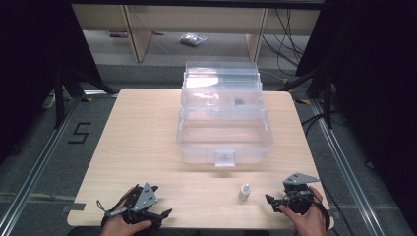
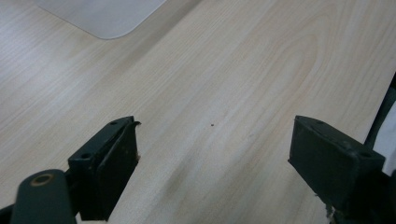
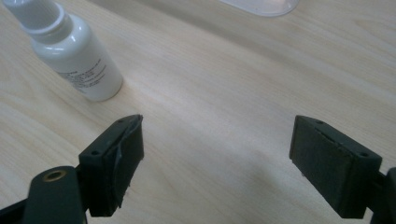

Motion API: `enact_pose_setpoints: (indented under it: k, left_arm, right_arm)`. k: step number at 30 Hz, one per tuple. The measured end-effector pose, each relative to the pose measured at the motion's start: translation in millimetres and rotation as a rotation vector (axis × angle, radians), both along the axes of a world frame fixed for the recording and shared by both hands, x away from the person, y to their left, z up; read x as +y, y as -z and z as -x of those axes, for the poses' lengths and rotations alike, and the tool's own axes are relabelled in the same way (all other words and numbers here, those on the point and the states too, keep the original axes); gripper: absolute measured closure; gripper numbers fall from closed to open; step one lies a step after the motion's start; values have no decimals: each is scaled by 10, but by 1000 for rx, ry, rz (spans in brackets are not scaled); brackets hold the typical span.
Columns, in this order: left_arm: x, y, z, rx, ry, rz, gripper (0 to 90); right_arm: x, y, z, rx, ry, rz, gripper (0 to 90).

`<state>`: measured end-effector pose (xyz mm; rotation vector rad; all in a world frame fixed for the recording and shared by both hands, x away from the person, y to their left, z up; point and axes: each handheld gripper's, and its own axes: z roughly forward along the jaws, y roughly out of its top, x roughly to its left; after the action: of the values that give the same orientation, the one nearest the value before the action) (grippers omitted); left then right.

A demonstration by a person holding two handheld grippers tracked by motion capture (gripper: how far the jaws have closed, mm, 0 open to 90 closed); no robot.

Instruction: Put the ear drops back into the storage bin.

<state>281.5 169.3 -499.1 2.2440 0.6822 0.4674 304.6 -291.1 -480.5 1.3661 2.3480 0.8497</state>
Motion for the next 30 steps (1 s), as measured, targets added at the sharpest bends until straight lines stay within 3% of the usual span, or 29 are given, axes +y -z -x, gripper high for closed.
enact_pose_setpoints:
  k: [4,5,6,8,13,16,17,19,20,24,25,27,29,30]
  left_arm:
    - [0,-1,0,0,0,0,150]
    - [0,-1,0,0,0,0,150]
    - [-1,-1,0,0,-1,0,150]
    - [0,-1,0,0,1,-1,150]
    - [0,0,1,-1,1,-2,150]
    - [5,-5,-10,-9,10,-10,150]
    - [7,-3,-10,-8,9,-7,150]
    - [8,-6,-11,-9,10,-10,150]
    - [6,-8,-9,-3,11,-6,150]
    - [1,-5,-1,-4,7,1,150]
    - [8,-10,-2,-5,11,-11,150]
    - [1,-3,2,-1,8,6,150]
    - [4,0,-16,-13,4,-14,150]
    - [1,-1,-1,0,9,7,150]
  right_arm:
    - [-7,28,-26,-18,-42,12,187]
    - [-7,28,-26,-18,-42,12,187]
    - [7,8,-9,17,-24,5,188]
    - [1,8,-14,2,-34,22,189]
    - [12,-18,-11,6,-28,7,193]
    - [39,-43,16,31,-5,-2,194]
    - [19,-45,-14,3,-45,20,195]
    - [27,-57,-5,21,-35,20,196]
    - [17,-50,-20,-7,-57,33,197]
    - [48,-80,1,25,-48,27,200]
    - [50,-83,0,26,-52,28,200]
    - [56,-96,-3,20,-75,31,201]
    - [63,-106,-2,27,-82,37,202]
    - [70,-110,0,27,-81,34,202]
